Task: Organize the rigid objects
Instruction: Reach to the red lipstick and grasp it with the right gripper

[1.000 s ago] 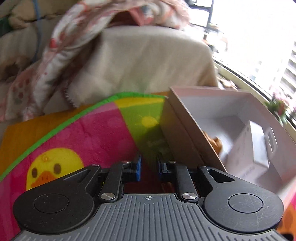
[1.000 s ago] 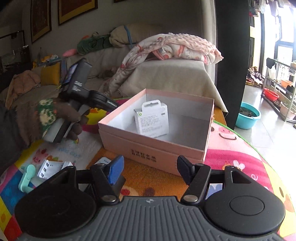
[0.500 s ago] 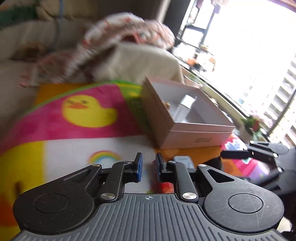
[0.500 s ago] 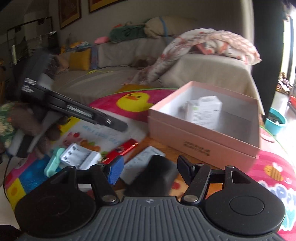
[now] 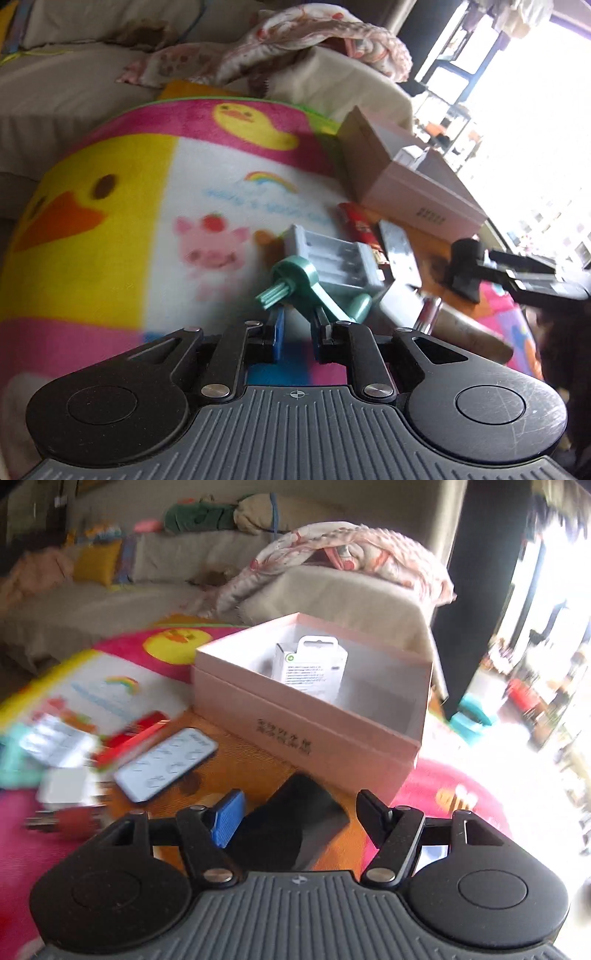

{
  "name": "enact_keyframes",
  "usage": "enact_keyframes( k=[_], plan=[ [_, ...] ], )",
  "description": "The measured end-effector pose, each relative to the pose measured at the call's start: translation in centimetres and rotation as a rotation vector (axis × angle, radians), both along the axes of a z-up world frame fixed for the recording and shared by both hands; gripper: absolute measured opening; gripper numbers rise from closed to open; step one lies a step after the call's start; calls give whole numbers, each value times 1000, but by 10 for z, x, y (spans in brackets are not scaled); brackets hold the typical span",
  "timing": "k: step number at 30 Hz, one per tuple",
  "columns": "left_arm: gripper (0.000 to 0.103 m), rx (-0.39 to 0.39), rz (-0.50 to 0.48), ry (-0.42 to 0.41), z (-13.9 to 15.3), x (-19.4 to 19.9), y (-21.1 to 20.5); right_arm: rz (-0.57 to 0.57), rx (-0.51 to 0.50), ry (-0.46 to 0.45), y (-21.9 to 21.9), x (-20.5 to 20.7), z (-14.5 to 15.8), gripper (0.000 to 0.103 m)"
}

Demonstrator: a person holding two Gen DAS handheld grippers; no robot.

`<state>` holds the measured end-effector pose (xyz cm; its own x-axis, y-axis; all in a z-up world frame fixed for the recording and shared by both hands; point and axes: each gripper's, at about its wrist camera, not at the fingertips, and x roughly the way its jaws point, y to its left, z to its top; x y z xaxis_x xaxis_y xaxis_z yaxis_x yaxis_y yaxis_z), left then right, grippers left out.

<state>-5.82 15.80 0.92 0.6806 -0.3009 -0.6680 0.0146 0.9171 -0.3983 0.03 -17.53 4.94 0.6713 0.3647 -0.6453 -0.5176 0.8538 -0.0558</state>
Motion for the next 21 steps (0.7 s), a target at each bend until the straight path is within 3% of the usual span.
enact_keyframes(
  k=[5, 10, 13, 15, 17, 21],
  plan=[
    [17, -45, -101, -14, -4, 34, -38, 171, 95, 70, -12, -34, 12, 83],
    [17, 137, -127, -118, 17, 15, -48, 299, -33, 86, 10, -60, -8, 84],
    [17, 151, -162, -174, 31, -2, -43, 201, -166, 0, 13, -57, -23, 81],
    [17, 154, -209, -189, 35, -11, -47, 101, -181, -54, 6, -50, -26, 81],
    [17, 172, -244, -182, 33, -11, -59, 29, -148, -27, -5, -38, -27, 81],
    [17, 200, -272, -142, 16, 3, -85, -35, 13, 107, -32, -24, -30, 82]
  ],
)
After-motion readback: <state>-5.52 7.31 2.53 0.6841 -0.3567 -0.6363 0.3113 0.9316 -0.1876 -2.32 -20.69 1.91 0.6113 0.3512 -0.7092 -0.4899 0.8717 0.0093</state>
